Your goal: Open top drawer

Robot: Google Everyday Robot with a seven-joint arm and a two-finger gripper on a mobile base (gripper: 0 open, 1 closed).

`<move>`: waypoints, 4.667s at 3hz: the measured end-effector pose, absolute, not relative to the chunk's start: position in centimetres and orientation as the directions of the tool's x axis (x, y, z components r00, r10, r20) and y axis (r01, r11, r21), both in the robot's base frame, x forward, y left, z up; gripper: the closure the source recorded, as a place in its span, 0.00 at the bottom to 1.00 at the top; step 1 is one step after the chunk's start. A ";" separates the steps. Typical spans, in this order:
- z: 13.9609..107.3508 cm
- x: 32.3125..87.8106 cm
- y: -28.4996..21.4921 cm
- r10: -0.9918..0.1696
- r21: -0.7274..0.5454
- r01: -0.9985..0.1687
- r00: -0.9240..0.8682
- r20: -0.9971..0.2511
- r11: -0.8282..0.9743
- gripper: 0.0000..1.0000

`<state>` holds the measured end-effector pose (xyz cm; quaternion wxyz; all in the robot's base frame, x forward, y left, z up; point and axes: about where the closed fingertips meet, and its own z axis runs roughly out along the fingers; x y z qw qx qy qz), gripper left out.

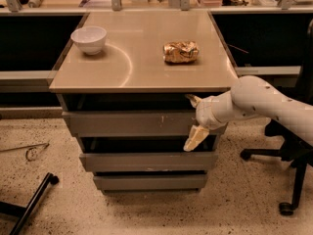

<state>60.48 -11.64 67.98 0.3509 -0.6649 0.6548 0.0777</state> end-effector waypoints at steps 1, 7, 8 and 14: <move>66.1 61.6 -10.2 -0.818 -0.337 -0.939 0.140 -0.559 0.070 0.00; 63.7 55.5 -9.6 -0.807 -0.153 -0.985 0.025 -0.590 0.081 0.00; 63.9 53.3 -9.2 -0.795 -0.109 -0.991 0.000 -0.607 0.082 0.00; 65.3 45.4 -10.0 -0.827 -0.013 -0.991 -0.102 -0.553 0.130 0.00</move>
Offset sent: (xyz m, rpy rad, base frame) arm 0.0232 0.0324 -0.0465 -0.0391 0.0989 0.0805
